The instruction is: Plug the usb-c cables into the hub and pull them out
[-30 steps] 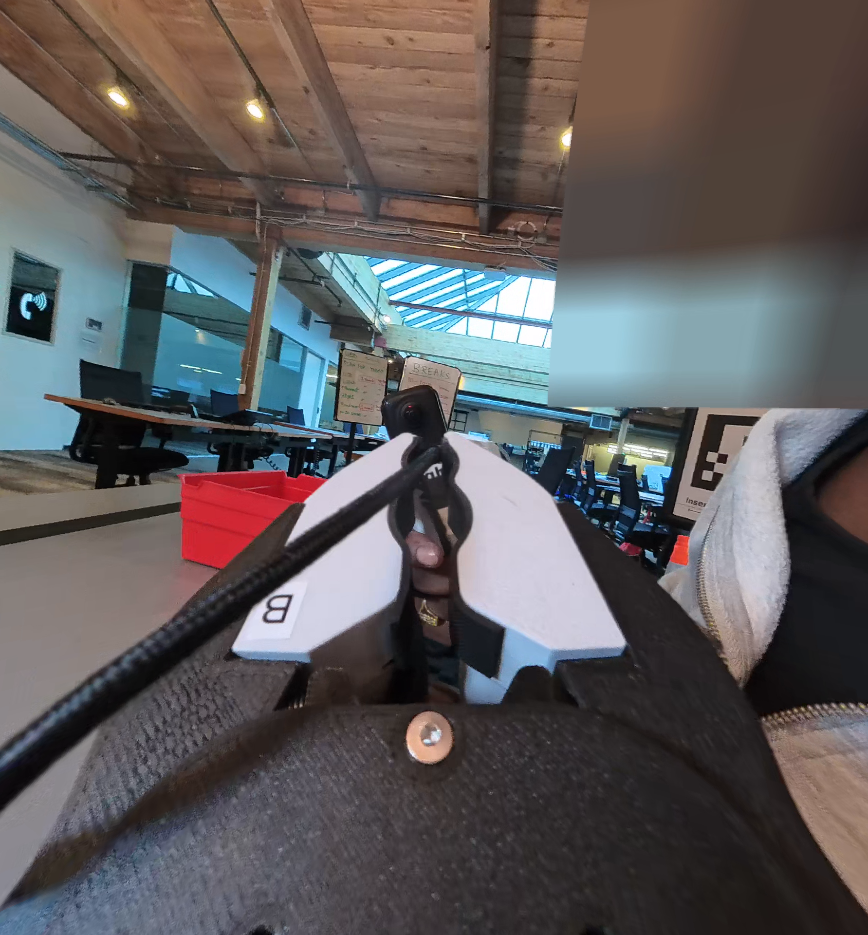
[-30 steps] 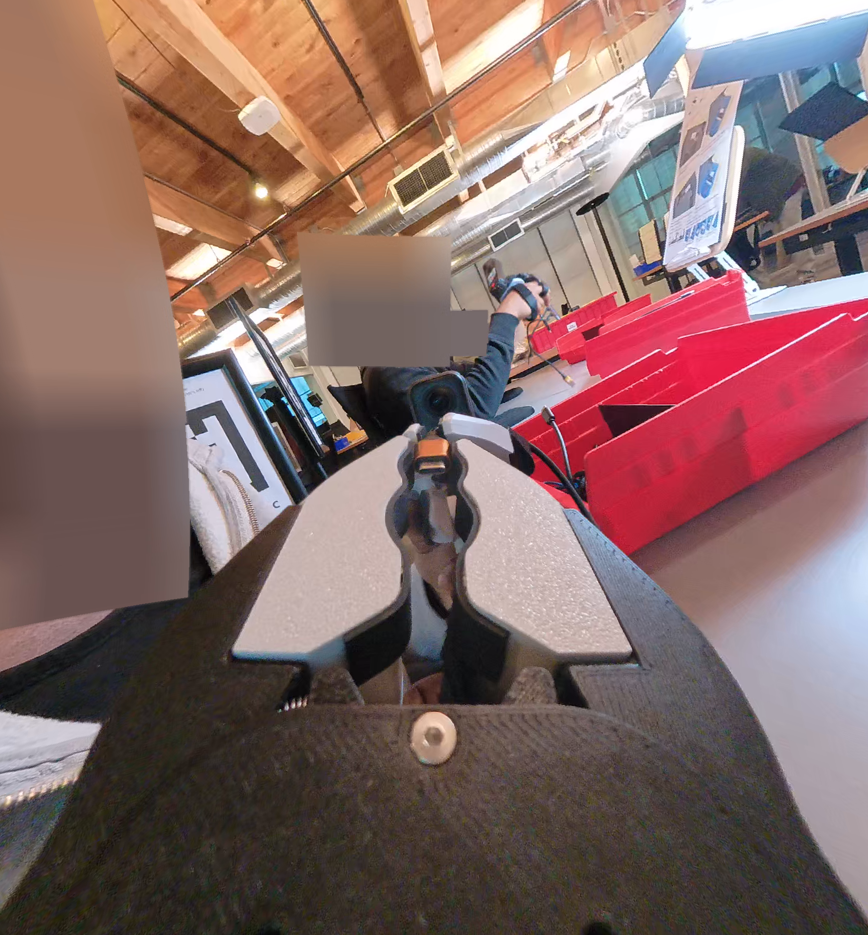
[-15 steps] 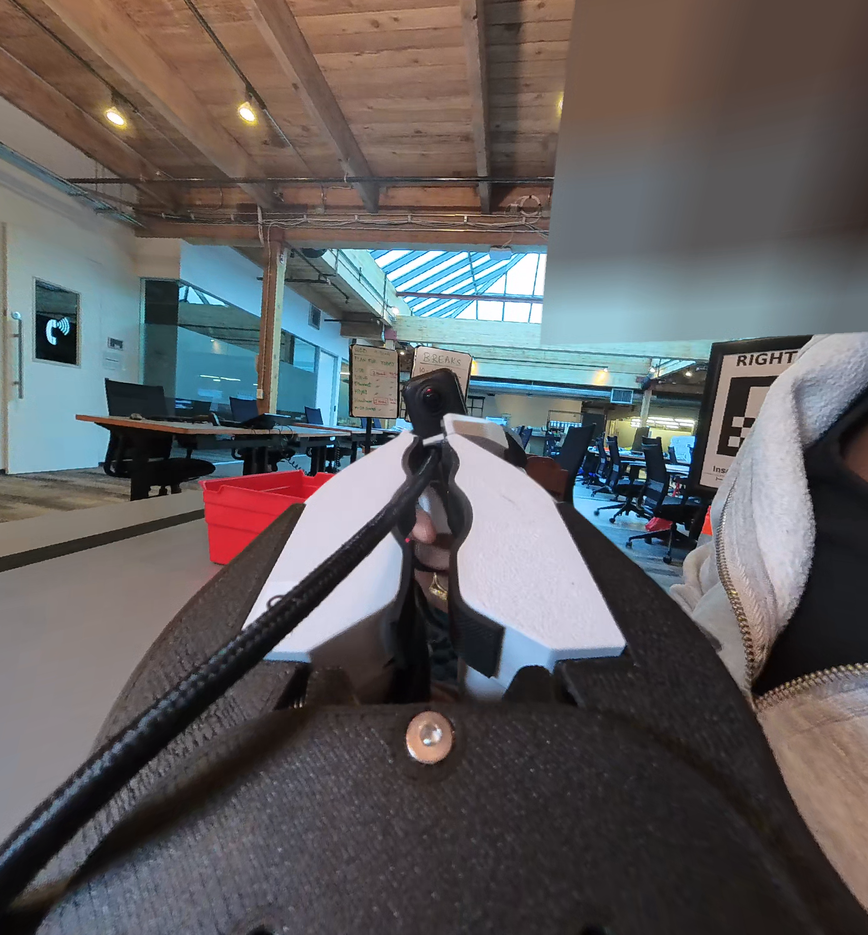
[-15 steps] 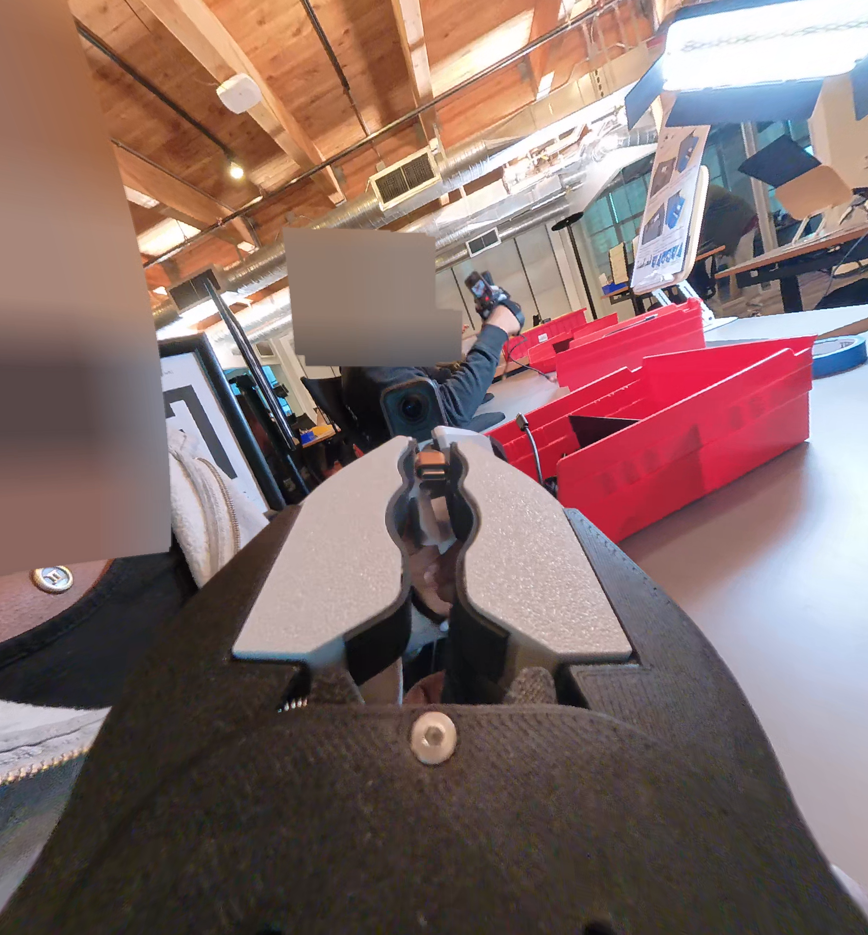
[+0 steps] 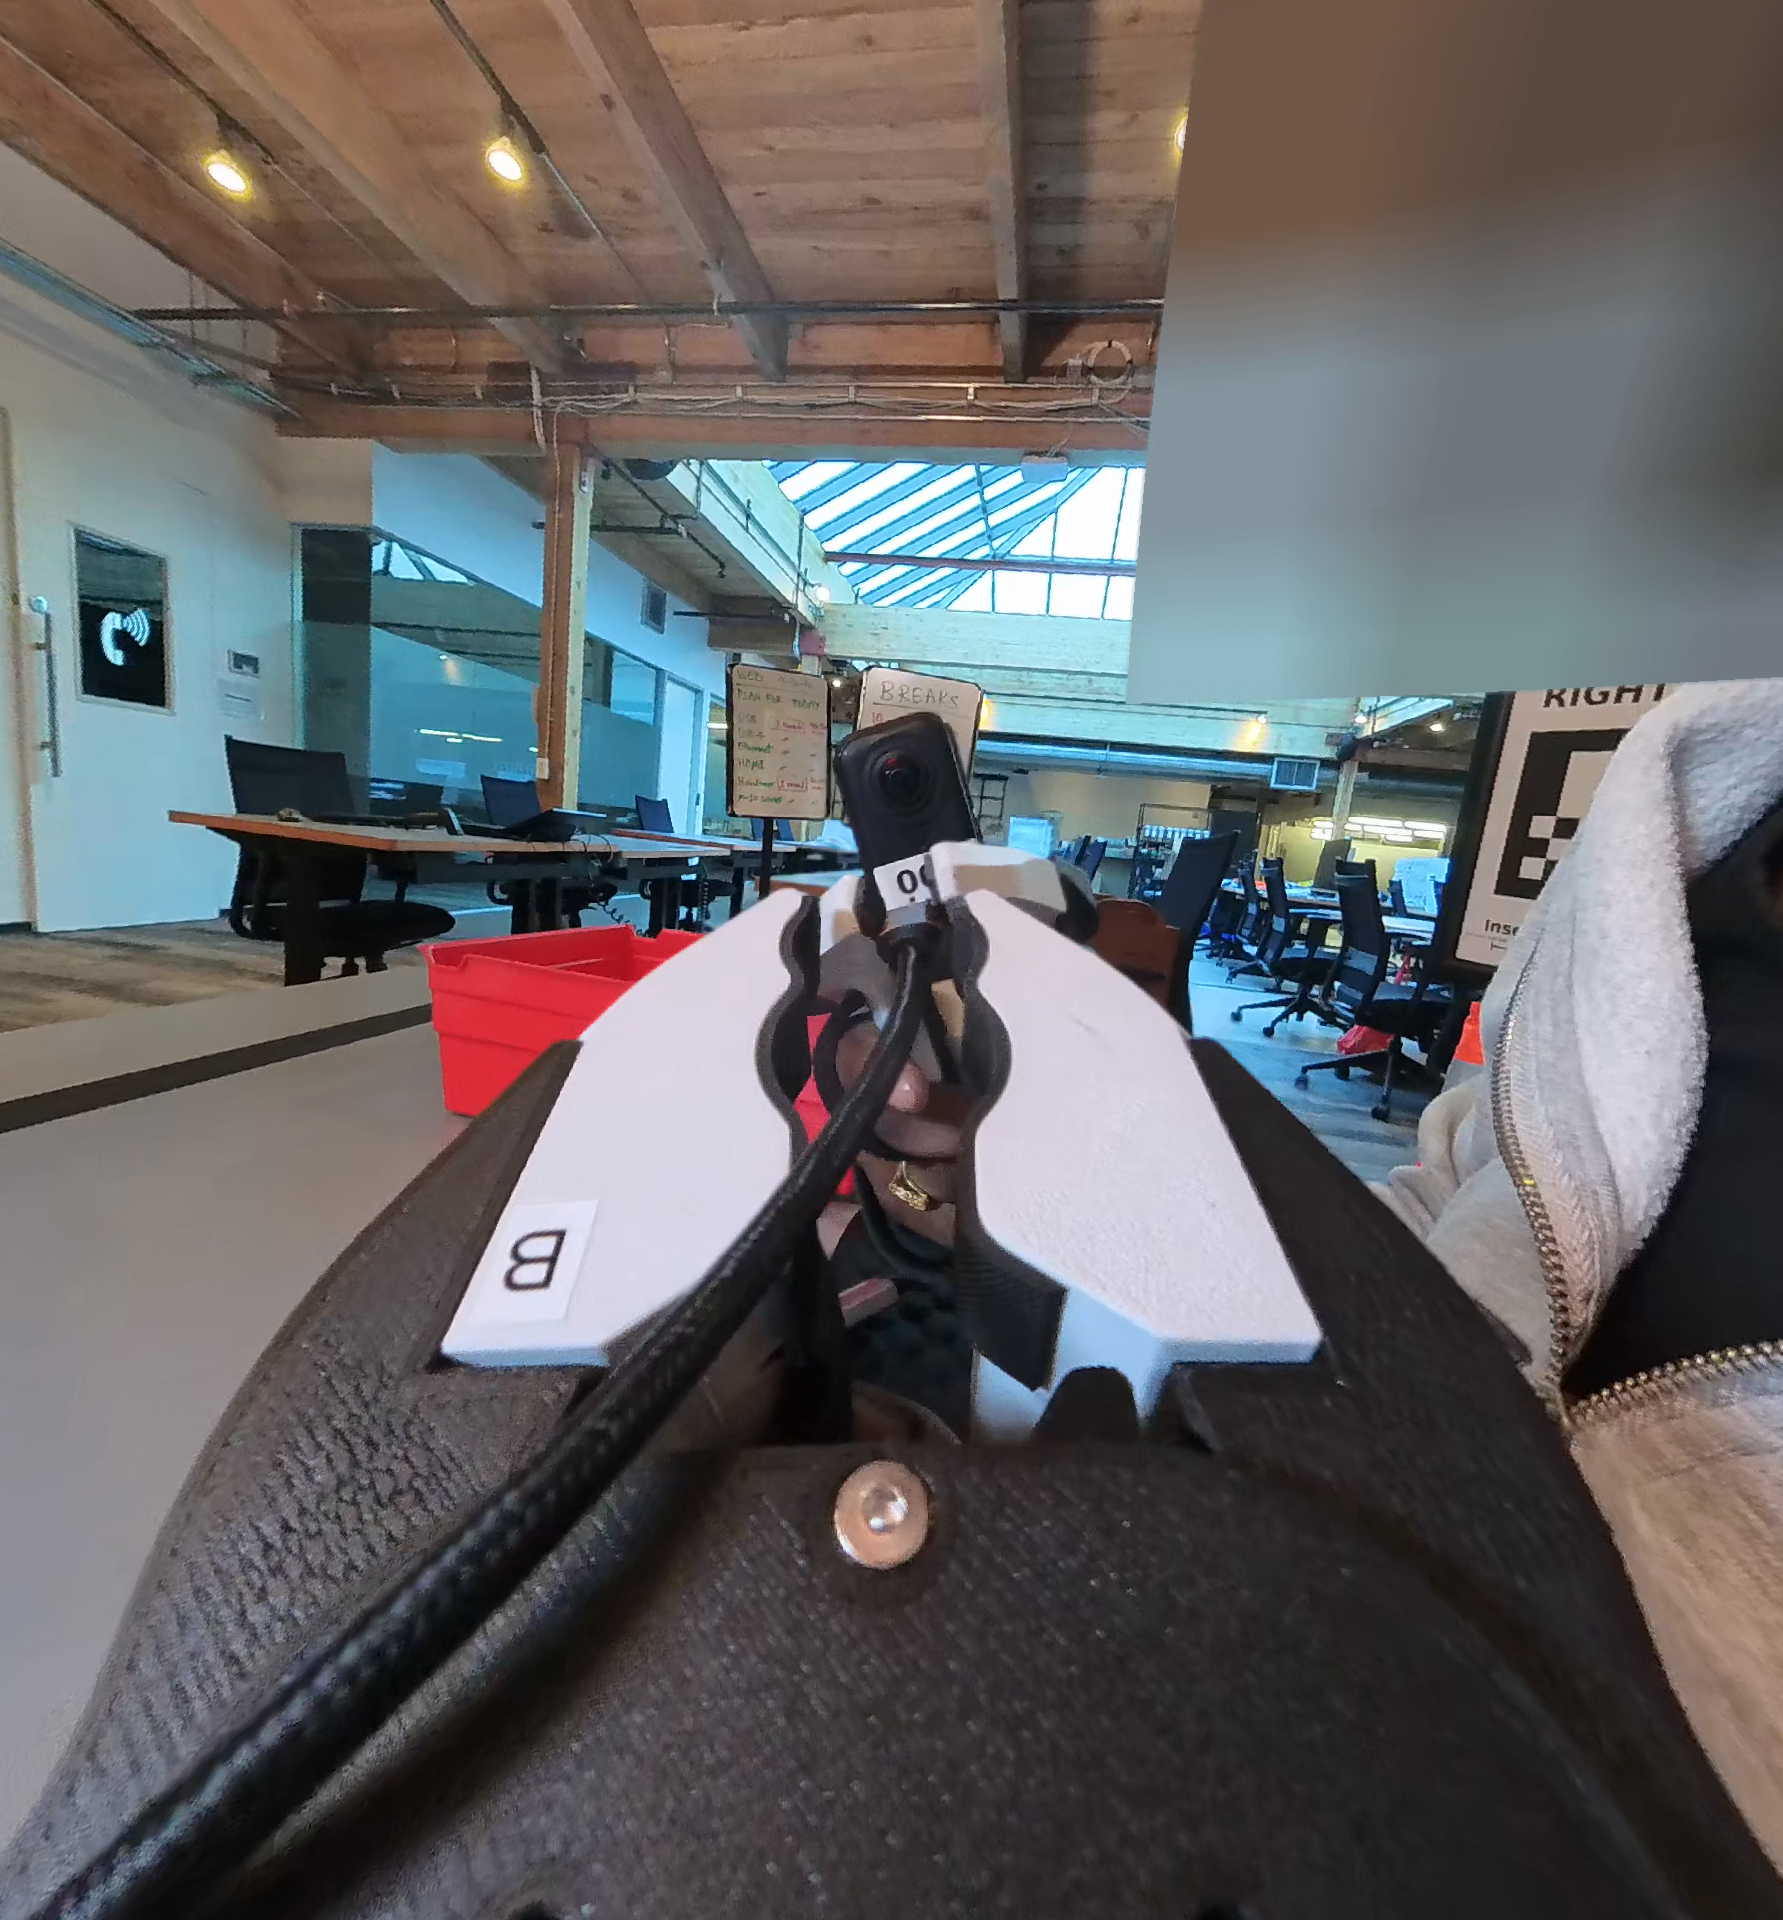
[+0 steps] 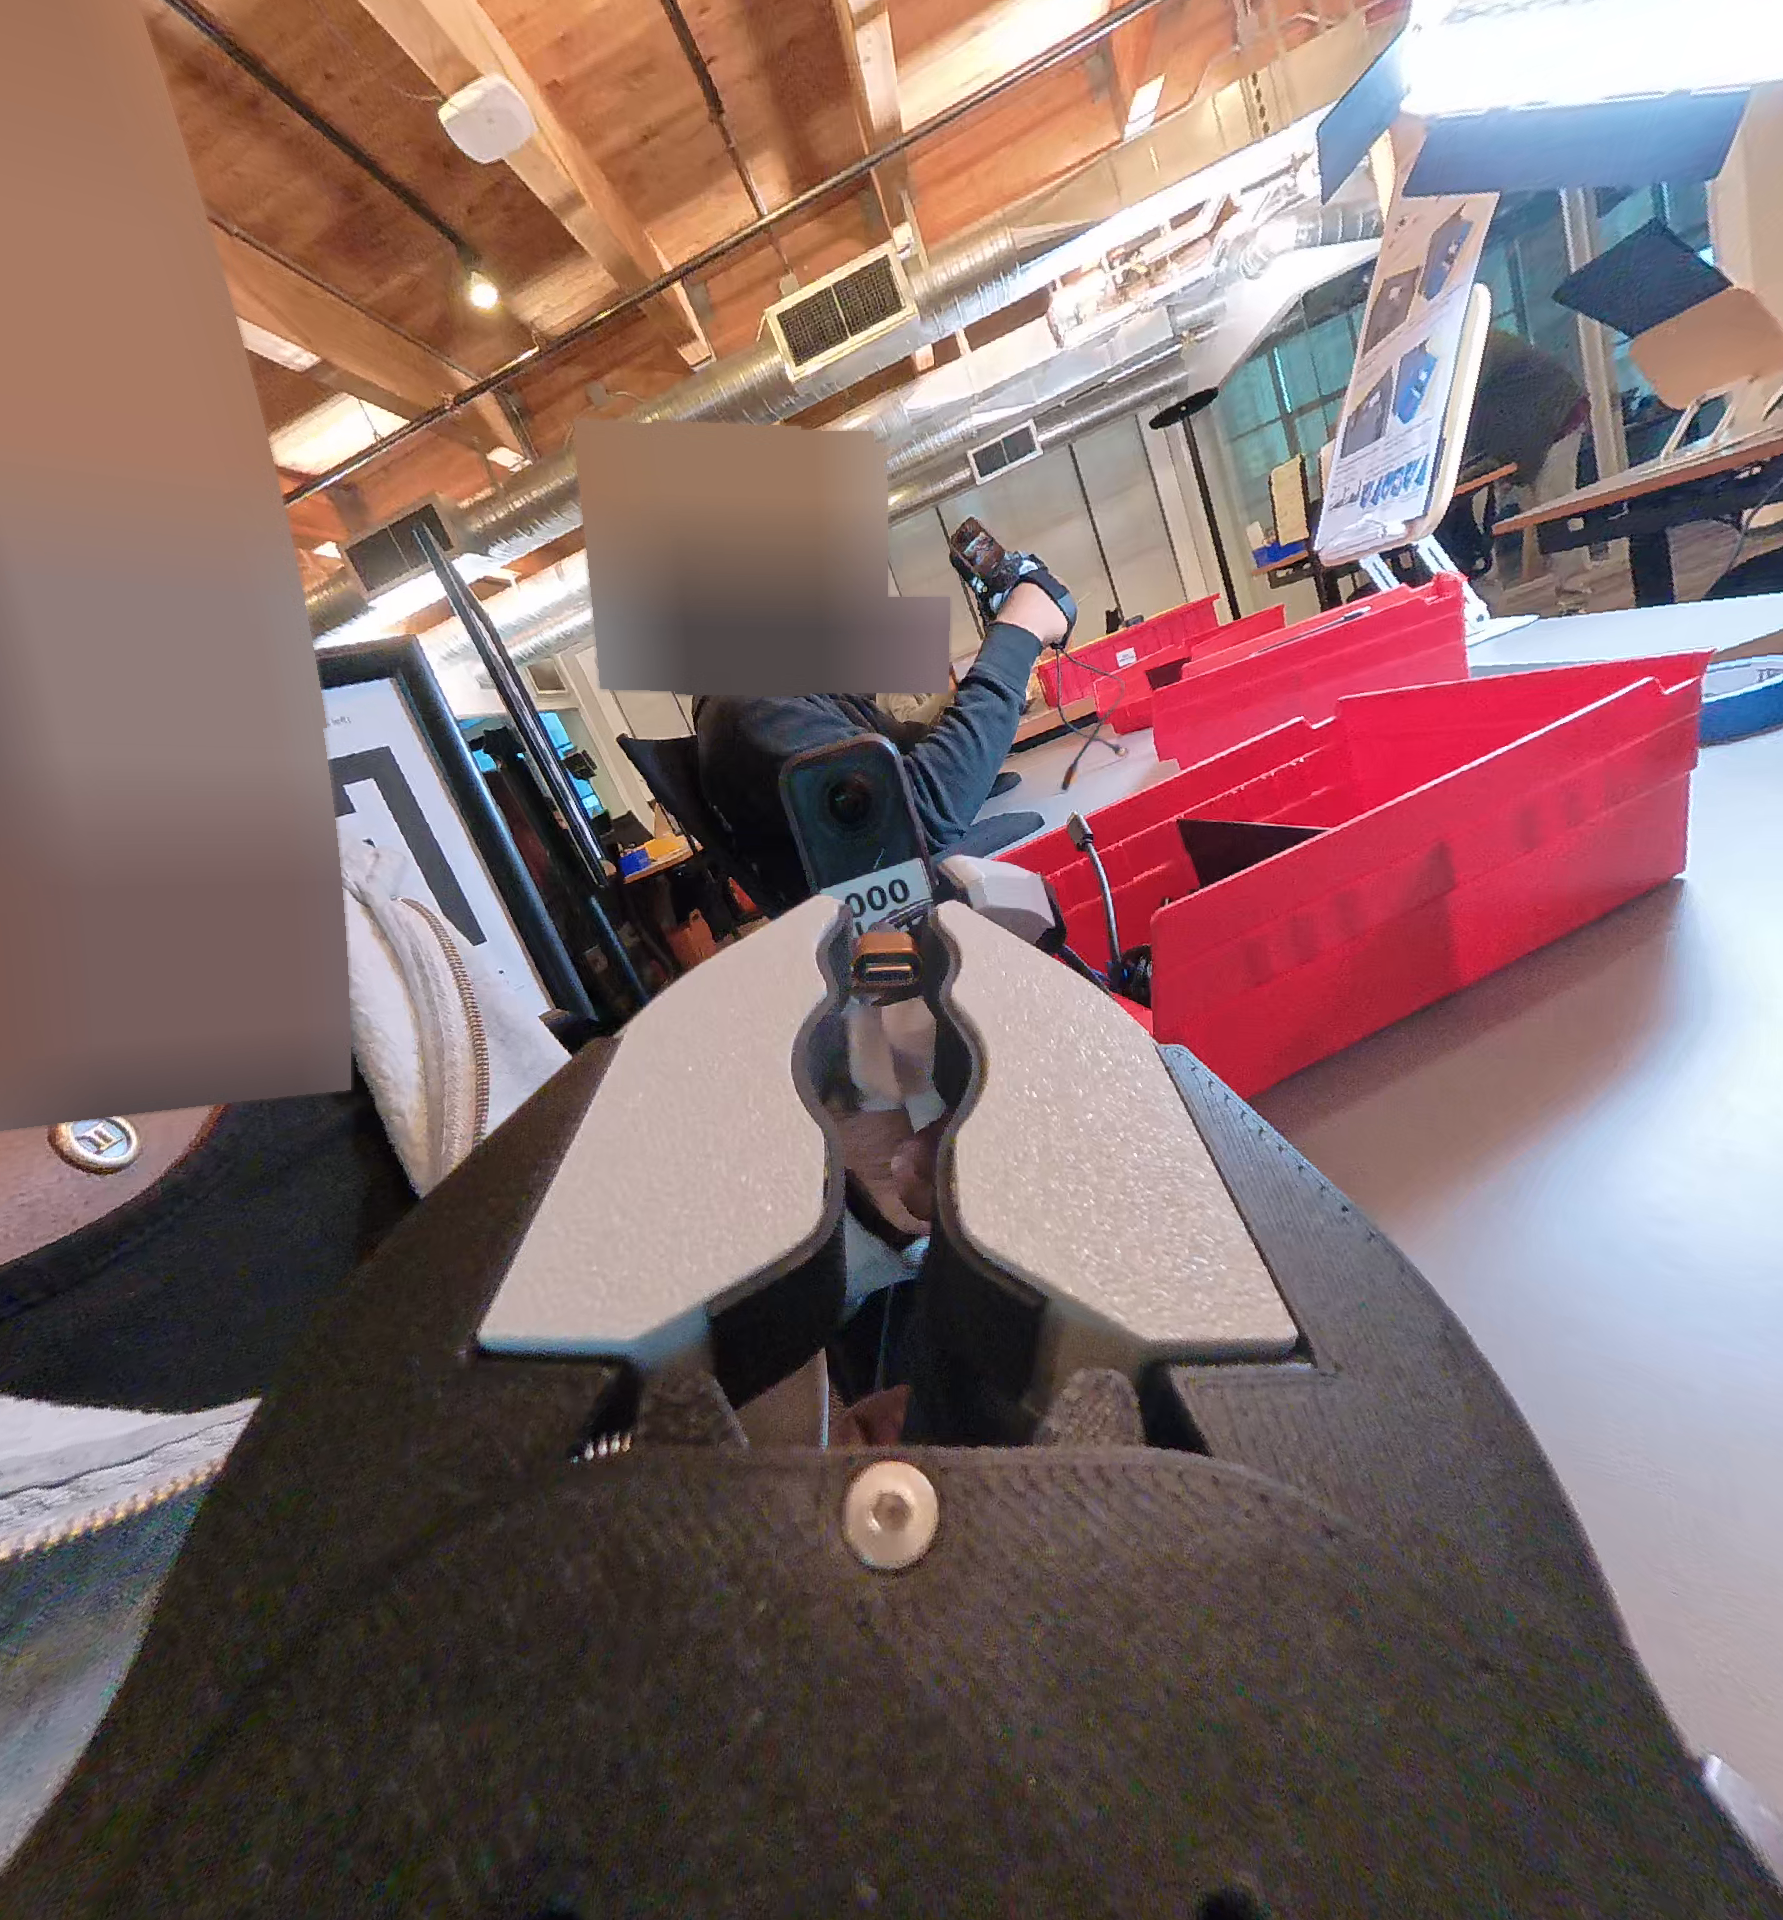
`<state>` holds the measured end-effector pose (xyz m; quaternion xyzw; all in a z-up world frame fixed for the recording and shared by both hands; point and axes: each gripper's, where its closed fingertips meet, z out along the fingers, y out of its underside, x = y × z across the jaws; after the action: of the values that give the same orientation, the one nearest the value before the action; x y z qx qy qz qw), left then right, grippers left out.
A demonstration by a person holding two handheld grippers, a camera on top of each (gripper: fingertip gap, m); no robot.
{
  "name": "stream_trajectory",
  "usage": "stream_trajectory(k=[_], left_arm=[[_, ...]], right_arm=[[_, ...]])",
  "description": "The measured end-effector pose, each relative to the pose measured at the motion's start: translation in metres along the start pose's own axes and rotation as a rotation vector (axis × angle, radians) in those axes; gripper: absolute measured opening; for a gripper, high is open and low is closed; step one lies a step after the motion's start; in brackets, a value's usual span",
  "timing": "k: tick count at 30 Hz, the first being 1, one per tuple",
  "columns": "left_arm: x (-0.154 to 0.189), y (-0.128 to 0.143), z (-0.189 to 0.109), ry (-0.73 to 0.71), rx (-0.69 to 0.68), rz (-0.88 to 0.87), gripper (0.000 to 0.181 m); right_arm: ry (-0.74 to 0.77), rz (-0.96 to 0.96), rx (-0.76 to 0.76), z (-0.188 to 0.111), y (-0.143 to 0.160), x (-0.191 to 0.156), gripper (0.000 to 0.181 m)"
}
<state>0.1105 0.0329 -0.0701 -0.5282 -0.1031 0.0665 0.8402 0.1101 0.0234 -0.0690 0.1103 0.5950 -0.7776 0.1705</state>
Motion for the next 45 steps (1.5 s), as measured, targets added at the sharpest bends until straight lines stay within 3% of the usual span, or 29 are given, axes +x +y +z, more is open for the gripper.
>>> stream_trajectory(k=[6,19,23,34,40,45], left_arm=[[0.001,0.005,0.001,0.006,-0.044,0.026,0.012],[0.008,0.009,0.001,0.045,-0.064,0.064,0.011],[0.011,0.006,-0.001,0.054,-0.052,0.100,0.011],[0.011,0.010,-0.002,0.054,-0.088,0.105,0.011],[0.014,0.020,-0.002,0.079,-0.176,0.056,0.024],[0.015,0.025,-0.002,0.081,-0.233,0.062,0.015]], right_arm=[[0.008,-0.008,-0.013,-0.003,0.001,0.003,0.011],[-0.019,-0.105,-0.025,-0.007,0.004,-0.003,0.012],[-0.012,-0.148,-0.063,-0.011,0.006,-0.004,0.020],[0.014,-0.242,-0.128,-0.016,0.012,-0.004,0.011],[0.012,-0.343,-0.179,-0.019,0.019,-0.006,0.011],[0.002,-0.372,-0.194,-0.020,0.022,-0.007,0.011]])
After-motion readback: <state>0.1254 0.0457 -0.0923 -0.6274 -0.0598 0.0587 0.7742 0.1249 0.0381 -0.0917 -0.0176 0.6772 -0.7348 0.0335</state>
